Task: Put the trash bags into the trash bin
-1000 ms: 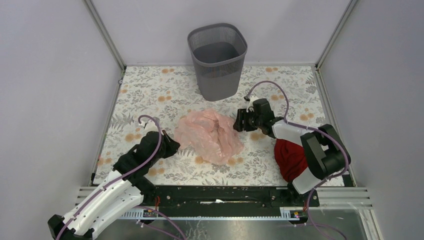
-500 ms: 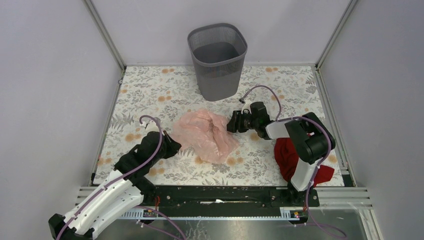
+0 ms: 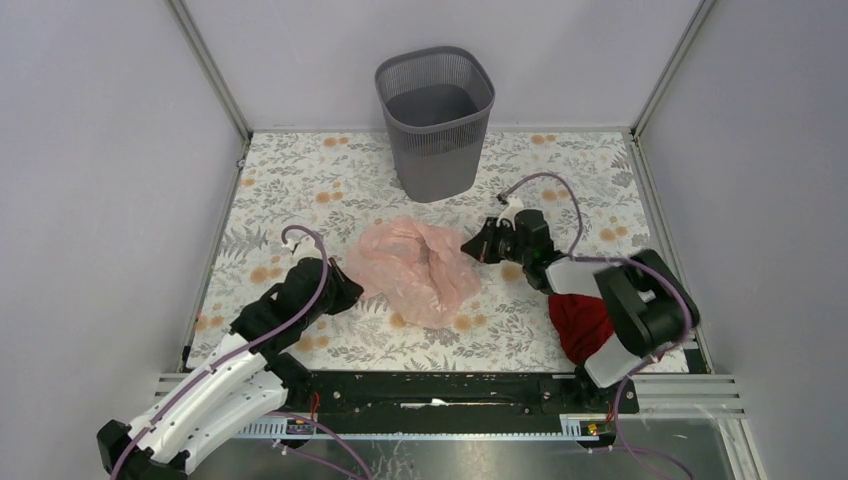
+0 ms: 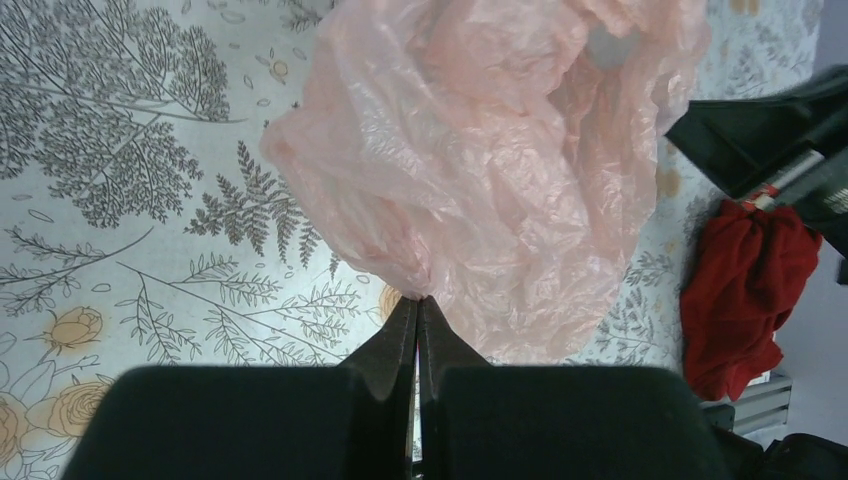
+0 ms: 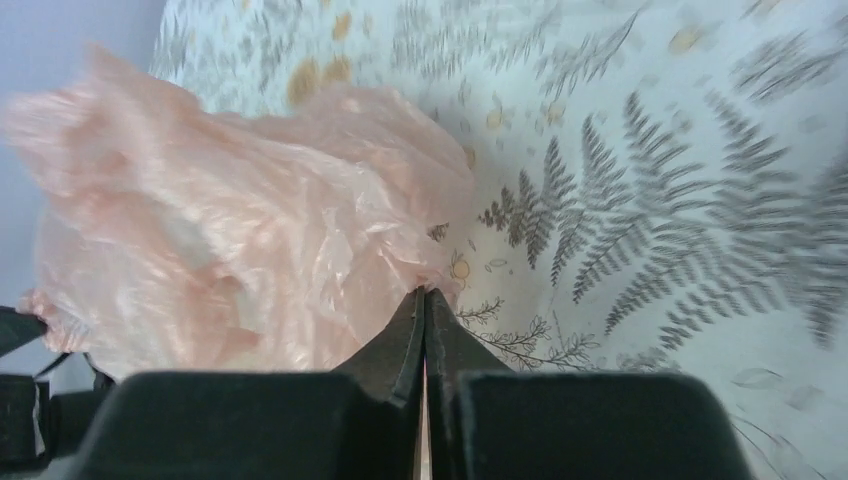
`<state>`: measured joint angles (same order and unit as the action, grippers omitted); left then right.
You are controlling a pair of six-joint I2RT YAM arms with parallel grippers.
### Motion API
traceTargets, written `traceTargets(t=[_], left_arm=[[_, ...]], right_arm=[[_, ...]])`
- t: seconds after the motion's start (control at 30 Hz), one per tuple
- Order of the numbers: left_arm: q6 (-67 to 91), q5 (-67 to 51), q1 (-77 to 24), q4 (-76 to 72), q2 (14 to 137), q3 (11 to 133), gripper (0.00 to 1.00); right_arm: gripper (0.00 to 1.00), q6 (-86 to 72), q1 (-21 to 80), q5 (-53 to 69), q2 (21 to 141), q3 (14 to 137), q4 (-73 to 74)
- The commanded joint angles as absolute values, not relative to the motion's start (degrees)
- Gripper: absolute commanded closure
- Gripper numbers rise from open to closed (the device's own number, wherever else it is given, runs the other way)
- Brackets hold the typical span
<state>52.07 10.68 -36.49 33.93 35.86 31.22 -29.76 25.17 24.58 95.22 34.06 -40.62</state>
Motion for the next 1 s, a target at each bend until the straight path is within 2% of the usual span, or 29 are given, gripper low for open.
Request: traceTargets(t=[0.0,0.17,0.3,0.4,0.53,0.6,0.8,0.9,0.97], left_arm=[[50.6,14.7,-36.4,35.1,33.6,36.1,1.0],[50.2,18.5,-36.4,34.8,32.5,35.4,1.0],[50.5,18.2,-36.3,31.2,35.6,33.7,1.0],[49.9,18.5,-36.3,28.9,39.7,33.2,1.0],[49.0,19.1,-36.3,28.6,41.9,33.4,1.0],[48.9,19.3,-36.3,28.5,41.2,33.0,1.0],[49.3,21.0,-36.3,28.8,38.0,31.1,1.0],[50.0,22.3,-36.3,29.1,36.4,30.2,1.0],[50.2,22.6,-36.3,29.1,35.5,29.5,1.0]], right_arm=[[1.0,-25.5,25.1,8.6,79.1,36.2,-21.5],[1.0,-27.6,26.8,6.3,65.5,31.9,-10.2],[1.0,-31.8,35.9,3.4,58.7,28.6,-7.3],[1.0,-33.3,44.8,3.7,58.3,28.4,-8.8],[1.0,-35.2,45.7,8.5,60.4,26.1,-12.0],[0.9,-33.9,45.7,10.7,61.2,26.1,-12.1],[0.51,-32.0,45.0,8.3,56.7,27.1,-5.9],[0.4,-36.3,39.5,12.7,51.4,21.3,-10.9],[0.36,-37.4,35.2,16.1,50.0,18.9,-12.5]])
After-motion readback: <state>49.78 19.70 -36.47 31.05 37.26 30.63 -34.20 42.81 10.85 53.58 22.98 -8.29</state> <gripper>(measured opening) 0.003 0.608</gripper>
